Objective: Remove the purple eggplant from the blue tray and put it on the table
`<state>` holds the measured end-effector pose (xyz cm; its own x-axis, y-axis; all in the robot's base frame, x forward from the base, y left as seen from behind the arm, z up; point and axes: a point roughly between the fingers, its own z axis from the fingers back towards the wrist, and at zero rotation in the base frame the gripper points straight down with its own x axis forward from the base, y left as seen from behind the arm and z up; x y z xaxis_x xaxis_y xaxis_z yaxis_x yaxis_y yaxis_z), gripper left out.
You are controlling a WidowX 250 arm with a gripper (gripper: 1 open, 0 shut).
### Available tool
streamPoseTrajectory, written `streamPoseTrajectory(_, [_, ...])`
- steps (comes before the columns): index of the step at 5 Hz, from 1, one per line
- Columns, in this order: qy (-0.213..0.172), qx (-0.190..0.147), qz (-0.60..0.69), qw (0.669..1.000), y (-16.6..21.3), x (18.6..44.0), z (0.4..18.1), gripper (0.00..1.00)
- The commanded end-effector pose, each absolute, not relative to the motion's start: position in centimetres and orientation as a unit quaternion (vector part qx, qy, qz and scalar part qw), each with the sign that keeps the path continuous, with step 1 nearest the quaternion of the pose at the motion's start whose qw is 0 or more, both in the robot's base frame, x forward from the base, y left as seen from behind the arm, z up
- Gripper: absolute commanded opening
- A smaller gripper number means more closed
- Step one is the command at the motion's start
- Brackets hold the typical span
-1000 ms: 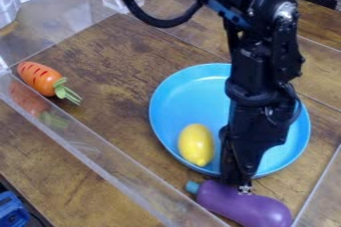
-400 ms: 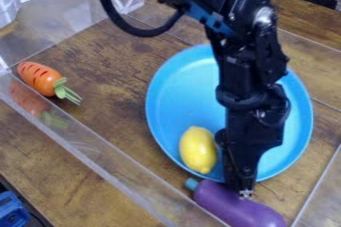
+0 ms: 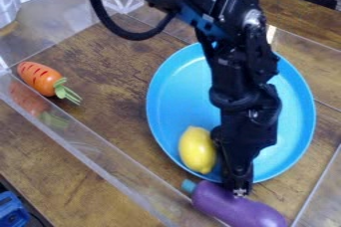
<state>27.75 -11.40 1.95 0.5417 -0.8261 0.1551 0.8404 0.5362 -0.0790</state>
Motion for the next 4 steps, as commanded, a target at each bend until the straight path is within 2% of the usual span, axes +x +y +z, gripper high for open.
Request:
streamPoseTrajectory(1, [-0.039, -0.078, -0.453, 0.887, -11.7, 26.5, 1.8, 1.00])
streamPoseTrajectory(2, [-0.034, -0.083, -0.426, 0.900, -11.3, 26.3, 1.7, 0.00])
streamPoseTrajectory(4, [-0.025, -0.090, -0.367, 0.925, -10.3, 26.2, 1.6, 0.00])
